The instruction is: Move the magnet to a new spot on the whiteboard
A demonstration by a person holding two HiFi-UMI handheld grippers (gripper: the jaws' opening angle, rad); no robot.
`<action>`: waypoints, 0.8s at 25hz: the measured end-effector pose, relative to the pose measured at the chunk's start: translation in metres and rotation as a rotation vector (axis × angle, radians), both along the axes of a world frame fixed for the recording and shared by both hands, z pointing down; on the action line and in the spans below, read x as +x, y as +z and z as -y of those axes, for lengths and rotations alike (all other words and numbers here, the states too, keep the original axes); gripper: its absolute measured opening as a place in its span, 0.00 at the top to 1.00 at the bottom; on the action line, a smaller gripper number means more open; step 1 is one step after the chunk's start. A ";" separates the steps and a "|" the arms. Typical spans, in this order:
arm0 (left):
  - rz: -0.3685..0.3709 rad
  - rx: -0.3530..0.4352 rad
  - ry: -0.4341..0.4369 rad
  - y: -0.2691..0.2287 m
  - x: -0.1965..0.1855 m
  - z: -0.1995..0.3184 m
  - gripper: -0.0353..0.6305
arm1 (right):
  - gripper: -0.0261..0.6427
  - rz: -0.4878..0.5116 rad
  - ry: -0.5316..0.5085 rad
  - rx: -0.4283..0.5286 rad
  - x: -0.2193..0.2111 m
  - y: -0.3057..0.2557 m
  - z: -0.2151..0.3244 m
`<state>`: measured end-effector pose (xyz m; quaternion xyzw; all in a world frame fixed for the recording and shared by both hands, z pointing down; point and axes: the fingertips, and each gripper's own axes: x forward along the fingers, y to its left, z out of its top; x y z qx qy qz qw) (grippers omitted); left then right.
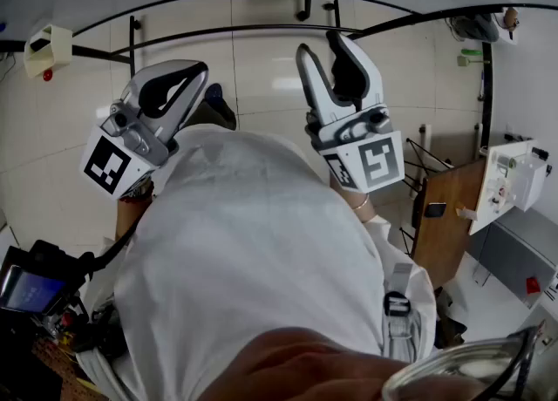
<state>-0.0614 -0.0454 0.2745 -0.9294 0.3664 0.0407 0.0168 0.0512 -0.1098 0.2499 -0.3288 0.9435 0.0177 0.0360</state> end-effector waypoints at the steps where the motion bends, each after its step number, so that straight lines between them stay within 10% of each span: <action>1: -0.008 -0.015 0.009 0.001 0.005 -0.006 0.96 | 0.73 0.008 0.000 -0.022 0.004 0.003 -0.001; 20: -0.087 -0.111 0.164 0.005 -0.069 0.117 0.96 | 0.74 -0.170 0.532 0.130 -0.041 -0.066 0.181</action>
